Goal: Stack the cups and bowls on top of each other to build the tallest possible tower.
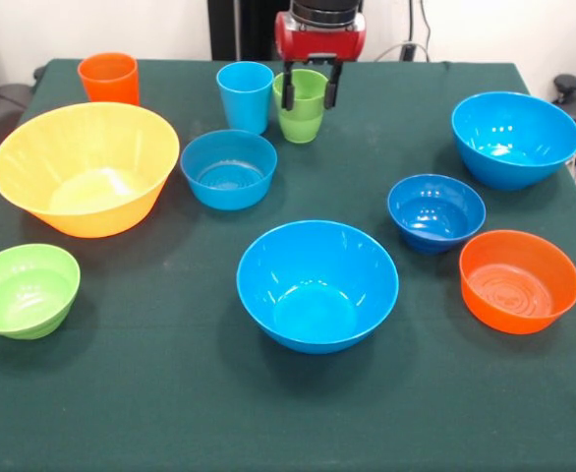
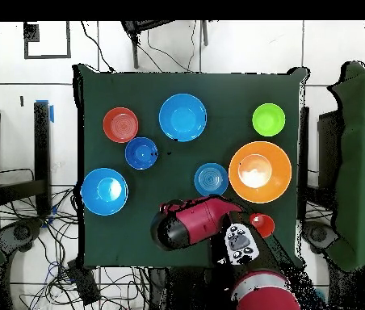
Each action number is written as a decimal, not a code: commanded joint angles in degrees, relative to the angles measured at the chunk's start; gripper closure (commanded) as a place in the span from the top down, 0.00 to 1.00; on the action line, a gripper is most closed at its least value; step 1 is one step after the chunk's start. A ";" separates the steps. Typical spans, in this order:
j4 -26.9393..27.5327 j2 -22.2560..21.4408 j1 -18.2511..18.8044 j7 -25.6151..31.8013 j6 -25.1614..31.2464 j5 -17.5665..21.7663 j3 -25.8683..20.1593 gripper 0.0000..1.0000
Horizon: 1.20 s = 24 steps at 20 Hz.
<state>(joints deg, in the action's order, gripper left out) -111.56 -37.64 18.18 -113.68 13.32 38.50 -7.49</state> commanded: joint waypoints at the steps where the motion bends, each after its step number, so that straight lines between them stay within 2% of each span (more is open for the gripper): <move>1: -0.87 -1.87 -0.83 -0.41 3.75 -1.70 -5.56 1.00; 9: -0.65 -2.17 -0.46 0.26 4.61 -2.12 -6.37 1.00; 10: -0.73 -2.23 -0.19 0.57 4.65 -2.10 -6.51 0.00; 22: -1.71 -2.45 0.92 0.84 4.09 -1.45 -7.35 0.00; 24: -2.05 -3.24 1.11 -0.10 2.62 -1.56 -7.55 0.00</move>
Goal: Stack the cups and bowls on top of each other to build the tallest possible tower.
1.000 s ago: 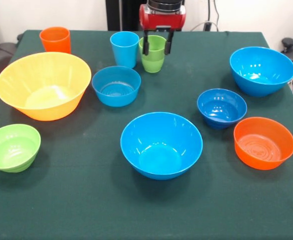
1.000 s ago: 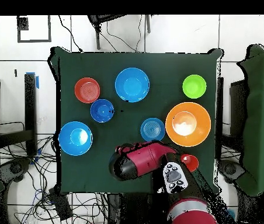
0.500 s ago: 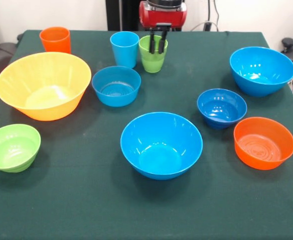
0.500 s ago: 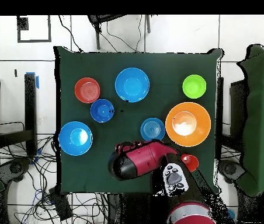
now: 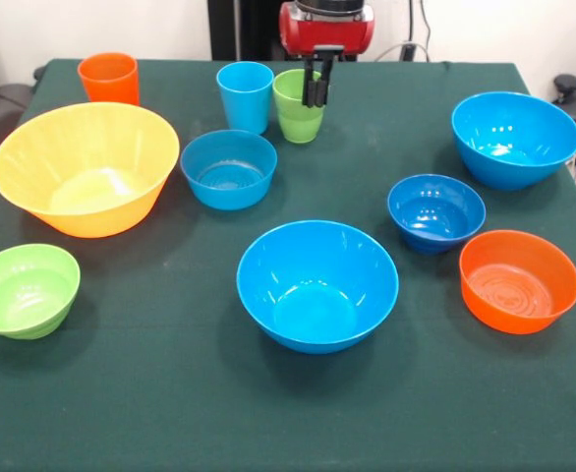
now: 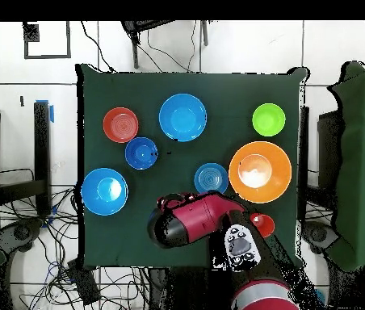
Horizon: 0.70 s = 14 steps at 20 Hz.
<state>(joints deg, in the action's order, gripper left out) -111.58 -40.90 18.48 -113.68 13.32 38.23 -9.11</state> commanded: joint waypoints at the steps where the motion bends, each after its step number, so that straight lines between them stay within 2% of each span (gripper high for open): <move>1: -2.20 -0.41 1.10 0.47 3.31 -1.44 -6.32 0.00; 8: -1.93 -1.61 1.52 2.11 6.03 -2.08 -7.72 0.00; 9: -1.86 -1.66 1.65 1.92 5.85 -1.82 -7.83 1.00; 14: -2.81 -3.41 5.05 5.43 8.38 -2.42 -10.41 1.00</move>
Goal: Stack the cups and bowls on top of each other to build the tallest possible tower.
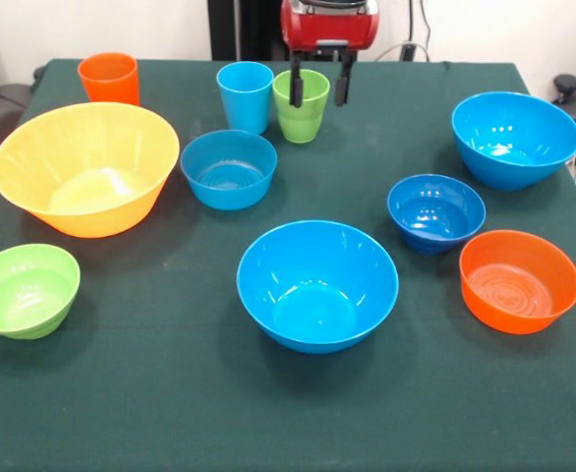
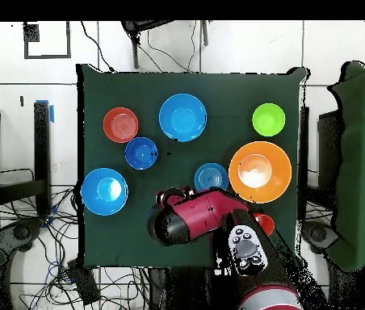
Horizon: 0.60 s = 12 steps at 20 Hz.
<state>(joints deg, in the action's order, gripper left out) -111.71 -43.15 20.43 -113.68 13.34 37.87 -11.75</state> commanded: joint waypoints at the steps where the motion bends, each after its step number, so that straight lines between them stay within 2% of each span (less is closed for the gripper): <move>1: -2.66 -1.65 4.02 6.53 9.34 -2.25 -8.46 1.00; 9: -0.42 -4.22 10.81 14.61 17.90 -4.01 -14.92 1.00; 12: 1.54 -5.48 15.43 20.35 21.84 -4.27 -19.06 1.00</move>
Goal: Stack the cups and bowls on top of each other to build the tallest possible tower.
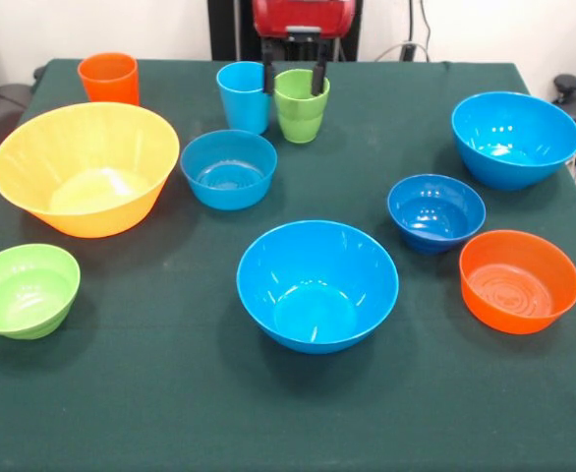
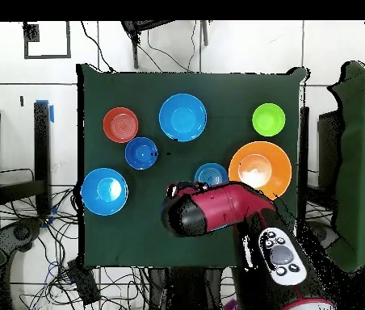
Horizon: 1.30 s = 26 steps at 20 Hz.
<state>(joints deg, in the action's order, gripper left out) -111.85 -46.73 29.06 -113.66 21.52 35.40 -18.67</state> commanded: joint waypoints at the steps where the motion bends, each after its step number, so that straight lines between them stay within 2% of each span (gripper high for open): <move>1: 2.11 -2.36 8.27 21.54 14.17 -1.84 -13.64 1.00; 2: 3.02 -2.56 10.48 24.09 14.96 -2.03 -15.78 1.00; 4: 4.49 -2.52 12.94 25.73 17.27 -2.35 -18.08 1.00; 6: 6.10 -1.64 14.36 26.93 18.43 -1.16 -20.13 1.00; 11: 9.26 1.46 15.45 27.08 17.09 3.91 -21.50 1.00; 20: 14.85 8.93 16.80 32.77 15.24 11.45 -21.68 1.00; 26: 19.13 14.22 17.28 36.96 16.91 13.81 -21.96 1.00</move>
<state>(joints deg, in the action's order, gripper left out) -99.04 -41.49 46.12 -98.68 34.14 42.09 -37.57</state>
